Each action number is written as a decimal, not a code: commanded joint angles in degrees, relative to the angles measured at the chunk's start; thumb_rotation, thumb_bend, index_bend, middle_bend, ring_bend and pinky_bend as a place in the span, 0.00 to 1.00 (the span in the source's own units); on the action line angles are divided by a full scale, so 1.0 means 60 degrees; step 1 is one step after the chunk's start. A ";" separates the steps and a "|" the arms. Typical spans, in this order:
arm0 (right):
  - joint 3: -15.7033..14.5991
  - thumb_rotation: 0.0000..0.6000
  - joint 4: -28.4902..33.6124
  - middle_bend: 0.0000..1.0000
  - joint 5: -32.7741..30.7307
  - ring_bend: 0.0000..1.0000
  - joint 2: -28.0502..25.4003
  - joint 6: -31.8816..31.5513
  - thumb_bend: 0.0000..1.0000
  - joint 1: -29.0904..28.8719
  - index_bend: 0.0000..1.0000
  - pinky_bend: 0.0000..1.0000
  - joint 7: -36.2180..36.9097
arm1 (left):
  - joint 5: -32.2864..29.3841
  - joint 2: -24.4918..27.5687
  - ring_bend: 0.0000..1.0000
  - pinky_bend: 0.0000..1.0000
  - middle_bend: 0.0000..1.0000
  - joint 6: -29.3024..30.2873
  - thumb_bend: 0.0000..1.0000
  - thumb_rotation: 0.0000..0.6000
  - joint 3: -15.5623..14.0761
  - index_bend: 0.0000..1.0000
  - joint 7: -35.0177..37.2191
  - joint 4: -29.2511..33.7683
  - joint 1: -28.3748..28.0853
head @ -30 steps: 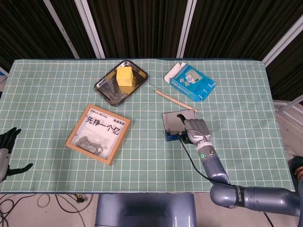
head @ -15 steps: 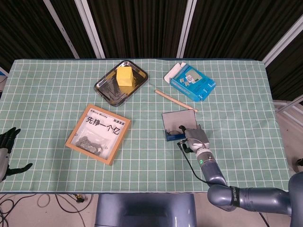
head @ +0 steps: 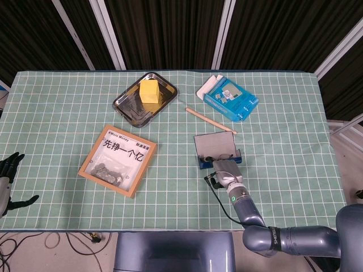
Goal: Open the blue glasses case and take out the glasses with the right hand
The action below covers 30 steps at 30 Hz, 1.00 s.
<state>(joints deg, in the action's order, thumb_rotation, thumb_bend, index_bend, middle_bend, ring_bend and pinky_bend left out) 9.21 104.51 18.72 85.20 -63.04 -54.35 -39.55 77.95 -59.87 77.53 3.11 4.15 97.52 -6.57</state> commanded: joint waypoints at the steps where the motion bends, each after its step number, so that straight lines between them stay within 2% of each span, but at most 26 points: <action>1: -0.0039 1.00 0.0068 0.92 -0.0026 1.00 -0.0004 -0.0007 0.55 -0.0002 0.20 1.00 -0.0020 | -0.0007 -0.0004 0.00 0.00 0.00 0.0004 0.04 1.00 0.0004 0.00 -0.0004 -0.0003 0.0001; 11: -0.0300 1.00 0.0843 0.92 0.0073 1.00 -0.0371 -0.0078 0.55 0.0114 0.27 1.00 -0.0034 | -0.0044 -0.0005 0.00 0.00 0.00 -0.0010 0.04 1.00 0.0019 0.00 0.0018 0.0013 0.0000; 21: -0.0723 1.00 0.1847 0.92 -0.0087 1.00 -0.1227 -0.0171 0.55 0.0166 0.32 1.00 -0.0276 | -0.0021 -0.0003 0.00 0.00 0.00 0.0015 0.04 1.00 0.0016 0.00 0.0011 0.0039 0.0009; 30: -0.1166 1.00 0.2139 0.92 -0.0938 1.00 -0.1821 -0.0140 0.55 -0.0046 0.34 1.00 -0.0768 | -0.0021 0.0011 0.00 0.00 0.00 0.0059 0.04 1.00 0.0023 0.00 0.0030 0.0072 0.0033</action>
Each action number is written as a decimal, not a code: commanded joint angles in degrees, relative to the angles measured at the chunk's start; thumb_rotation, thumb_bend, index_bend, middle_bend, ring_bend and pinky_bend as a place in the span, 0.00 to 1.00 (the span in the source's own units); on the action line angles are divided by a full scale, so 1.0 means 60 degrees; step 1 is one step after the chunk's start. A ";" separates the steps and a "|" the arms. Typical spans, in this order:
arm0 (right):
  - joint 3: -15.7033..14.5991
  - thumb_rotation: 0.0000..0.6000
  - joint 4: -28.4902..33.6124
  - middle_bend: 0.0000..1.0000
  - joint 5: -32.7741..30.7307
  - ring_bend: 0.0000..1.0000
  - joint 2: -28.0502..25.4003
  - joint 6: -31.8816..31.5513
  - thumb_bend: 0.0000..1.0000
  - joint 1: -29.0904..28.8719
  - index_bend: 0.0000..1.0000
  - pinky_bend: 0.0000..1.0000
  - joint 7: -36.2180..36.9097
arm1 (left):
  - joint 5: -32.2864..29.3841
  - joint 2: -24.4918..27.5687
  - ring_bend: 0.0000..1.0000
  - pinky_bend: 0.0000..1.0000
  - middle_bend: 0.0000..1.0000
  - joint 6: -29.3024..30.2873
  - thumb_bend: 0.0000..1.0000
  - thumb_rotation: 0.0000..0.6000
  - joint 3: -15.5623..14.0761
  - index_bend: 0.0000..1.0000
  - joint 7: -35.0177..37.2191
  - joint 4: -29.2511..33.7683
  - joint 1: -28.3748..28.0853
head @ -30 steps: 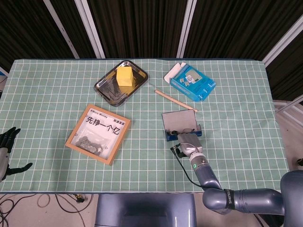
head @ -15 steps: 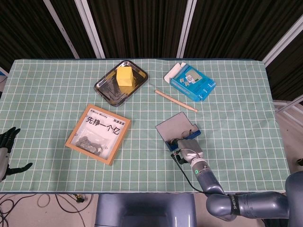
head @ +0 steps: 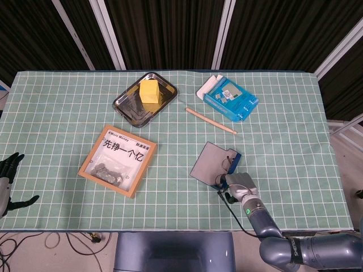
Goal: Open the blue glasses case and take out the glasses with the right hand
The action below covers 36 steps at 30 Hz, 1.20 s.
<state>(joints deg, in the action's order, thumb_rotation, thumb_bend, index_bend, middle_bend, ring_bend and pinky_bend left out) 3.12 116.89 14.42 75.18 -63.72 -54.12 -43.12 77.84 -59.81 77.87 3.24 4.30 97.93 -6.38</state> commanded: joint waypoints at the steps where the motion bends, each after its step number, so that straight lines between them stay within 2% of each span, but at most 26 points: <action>1: -0.0205 1.00 0.0106 0.92 -0.0313 1.00 -0.0201 -0.0048 0.55 -0.0113 0.35 1.00 -0.0245 | -0.0005 0.0004 0.00 0.00 0.00 0.0007 0.04 1.00 0.0005 0.00 0.0012 0.0007 0.0004; 5: -0.0360 1.00 0.0206 0.92 -0.0685 1.00 -0.0393 -0.0154 0.55 -0.0207 0.35 1.00 -0.0442 | -0.0006 0.0005 0.00 0.00 0.00 0.0025 0.04 1.00 0.0012 0.00 0.0031 0.0008 0.0014; 19: -0.0682 1.00 -0.0011 0.92 -0.0819 1.00 -0.0635 -0.0979 0.55 -0.0163 0.35 1.00 -0.0865 | -0.0042 0.0015 0.00 0.00 0.00 0.0054 0.04 1.00 0.0041 0.00 0.0059 0.0031 0.0030; 36: -0.0378 1.00 -0.0801 0.92 -0.2150 1.00 -0.0532 -0.0905 0.54 -0.0321 0.35 1.00 -0.1448 | -0.0092 0.0043 0.00 0.00 0.00 0.0086 0.04 1.00 0.0080 0.00 0.0097 0.0043 0.0053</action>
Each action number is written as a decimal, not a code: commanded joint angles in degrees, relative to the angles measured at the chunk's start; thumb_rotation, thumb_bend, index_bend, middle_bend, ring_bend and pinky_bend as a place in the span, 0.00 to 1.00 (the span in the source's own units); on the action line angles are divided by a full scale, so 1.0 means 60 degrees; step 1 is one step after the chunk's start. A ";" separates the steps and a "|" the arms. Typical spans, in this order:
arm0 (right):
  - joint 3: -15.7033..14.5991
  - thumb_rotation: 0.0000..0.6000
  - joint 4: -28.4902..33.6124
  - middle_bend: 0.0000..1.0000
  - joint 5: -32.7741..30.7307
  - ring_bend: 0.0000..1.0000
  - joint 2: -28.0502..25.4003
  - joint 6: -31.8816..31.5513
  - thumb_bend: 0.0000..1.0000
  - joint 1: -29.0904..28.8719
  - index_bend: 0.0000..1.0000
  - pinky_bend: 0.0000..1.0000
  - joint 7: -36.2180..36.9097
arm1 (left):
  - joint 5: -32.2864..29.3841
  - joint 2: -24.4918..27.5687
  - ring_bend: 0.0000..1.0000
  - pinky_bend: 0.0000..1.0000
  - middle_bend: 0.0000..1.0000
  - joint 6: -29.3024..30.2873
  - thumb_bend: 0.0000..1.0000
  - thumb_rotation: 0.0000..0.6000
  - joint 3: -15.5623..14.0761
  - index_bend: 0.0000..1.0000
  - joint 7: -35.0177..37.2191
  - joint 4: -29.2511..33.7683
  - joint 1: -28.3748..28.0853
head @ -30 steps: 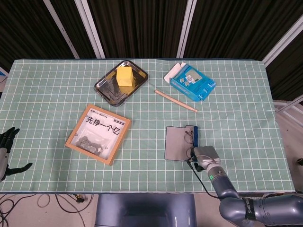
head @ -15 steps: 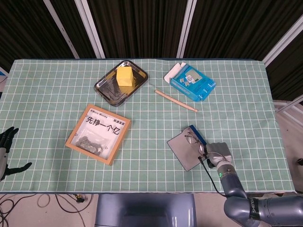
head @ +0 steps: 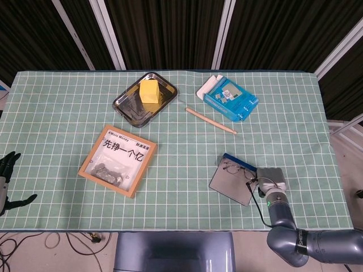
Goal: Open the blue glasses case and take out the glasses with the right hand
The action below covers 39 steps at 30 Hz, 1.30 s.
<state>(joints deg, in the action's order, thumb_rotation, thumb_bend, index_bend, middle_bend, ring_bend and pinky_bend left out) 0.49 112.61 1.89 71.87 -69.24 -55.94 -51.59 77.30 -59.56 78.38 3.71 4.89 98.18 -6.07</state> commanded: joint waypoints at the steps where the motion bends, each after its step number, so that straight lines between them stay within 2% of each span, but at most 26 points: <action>1: 0.0093 1.00 -0.0148 0.92 -0.0101 1.00 0.0035 0.0023 0.55 -0.0024 0.35 1.00 -0.0045 | -0.0003 0.0001 0.00 0.00 0.00 0.0001 0.04 1.00 0.0001 0.00 -0.0002 0.0002 0.0002; 18: 0.0692 1.00 -0.1381 0.92 -0.0298 1.00 0.0523 0.0268 0.55 -0.0014 0.24 1.00 0.0050 | -0.0069 0.0018 0.00 0.00 0.00 -0.0023 0.04 1.00 0.0029 0.00 0.0026 0.0022 0.0006; 25: 0.0821 1.00 -0.1507 0.92 -0.0291 1.00 0.0577 0.0254 0.55 0.0022 0.23 1.00 -0.0017 | -0.0077 0.0016 0.00 0.00 0.00 -0.0028 0.04 1.00 0.0036 0.00 0.0026 0.0026 0.0005; 30: 0.0904 1.00 -0.1229 0.92 -0.0180 1.00 0.0455 0.0169 0.55 0.0075 0.23 1.00 -0.0009 | -0.0063 0.0018 0.00 0.00 0.00 -0.0032 0.04 1.00 0.0028 0.00 0.0016 0.0029 0.0005; 34: 0.0941 1.00 -0.0788 0.92 0.0148 1.00 0.0259 -0.0022 0.51 0.0160 0.24 1.00 0.0083 | -0.0052 0.0017 0.00 0.00 0.00 -0.0030 0.04 1.00 0.0023 0.00 0.0015 0.0035 0.0007; 39: 0.0803 1.00 -0.0593 0.92 0.1549 1.00 0.0204 -0.0576 0.45 0.0477 0.24 1.00 0.0500 | 0.0016 0.0004 0.00 0.00 0.00 -0.0006 0.04 1.00 -0.0004 0.00 -0.0029 0.0026 0.0012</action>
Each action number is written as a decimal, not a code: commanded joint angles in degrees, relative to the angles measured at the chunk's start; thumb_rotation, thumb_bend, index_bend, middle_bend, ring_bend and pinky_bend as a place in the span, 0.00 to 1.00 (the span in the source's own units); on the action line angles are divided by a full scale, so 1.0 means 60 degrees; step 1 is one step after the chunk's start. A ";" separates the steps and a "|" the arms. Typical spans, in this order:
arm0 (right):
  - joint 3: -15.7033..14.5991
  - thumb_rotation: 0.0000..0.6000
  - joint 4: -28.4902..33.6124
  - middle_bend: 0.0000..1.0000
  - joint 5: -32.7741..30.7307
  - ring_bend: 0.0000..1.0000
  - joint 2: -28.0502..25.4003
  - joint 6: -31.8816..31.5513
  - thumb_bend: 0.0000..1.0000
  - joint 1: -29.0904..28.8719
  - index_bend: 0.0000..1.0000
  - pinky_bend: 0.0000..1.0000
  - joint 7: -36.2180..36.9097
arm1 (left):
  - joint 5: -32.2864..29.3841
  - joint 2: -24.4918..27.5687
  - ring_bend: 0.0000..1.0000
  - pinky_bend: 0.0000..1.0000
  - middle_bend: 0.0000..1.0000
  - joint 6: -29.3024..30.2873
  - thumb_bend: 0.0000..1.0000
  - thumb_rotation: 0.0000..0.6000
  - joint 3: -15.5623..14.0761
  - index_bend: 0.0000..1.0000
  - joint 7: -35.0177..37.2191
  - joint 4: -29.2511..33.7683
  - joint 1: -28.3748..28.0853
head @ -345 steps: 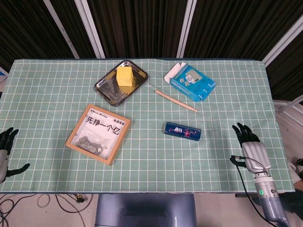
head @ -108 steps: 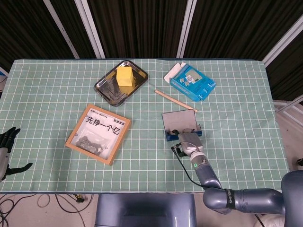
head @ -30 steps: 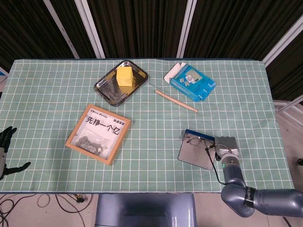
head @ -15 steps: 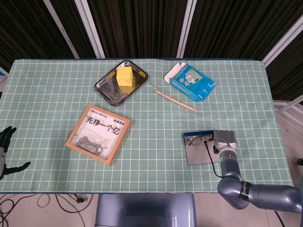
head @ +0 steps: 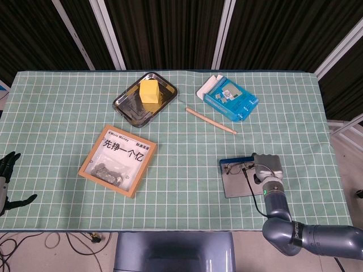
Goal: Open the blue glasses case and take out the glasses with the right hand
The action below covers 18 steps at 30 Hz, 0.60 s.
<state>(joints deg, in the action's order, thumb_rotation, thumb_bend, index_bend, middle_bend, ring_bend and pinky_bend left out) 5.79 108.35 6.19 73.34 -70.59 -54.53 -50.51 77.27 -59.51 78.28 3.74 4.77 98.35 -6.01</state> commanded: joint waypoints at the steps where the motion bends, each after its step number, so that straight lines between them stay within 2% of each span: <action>1: -0.0082 1.00 0.0071 0.92 0.1079 1.00 -0.0009 -0.0380 0.43 0.0324 0.26 1.00 0.0468 | 0.0038 -0.0009 0.00 0.00 0.00 0.0018 0.04 1.00 -0.0013 0.00 -0.0017 -0.0004 0.0003; 8: -0.0133 1.00 -0.0780 0.92 0.2633 1.00 0.0307 -0.0022 0.41 0.0827 0.38 1.00 0.1454 | 0.0128 -0.0048 0.00 0.00 0.00 0.0095 0.04 1.00 -0.0042 0.00 -0.0135 -0.0049 0.0021; 18: 0.0036 1.00 -0.1749 0.92 0.2737 1.00 0.0763 0.0800 0.41 0.0957 0.41 1.00 0.1783 | 0.0124 -0.0131 0.00 0.00 0.00 0.0158 0.04 1.00 -0.0032 0.00 -0.0296 -0.0086 0.0026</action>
<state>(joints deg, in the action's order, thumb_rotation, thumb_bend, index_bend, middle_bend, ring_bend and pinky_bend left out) 5.86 98.12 22.75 77.66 -66.06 -48.82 -39.83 78.02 -60.29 79.23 3.54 3.00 97.84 -5.85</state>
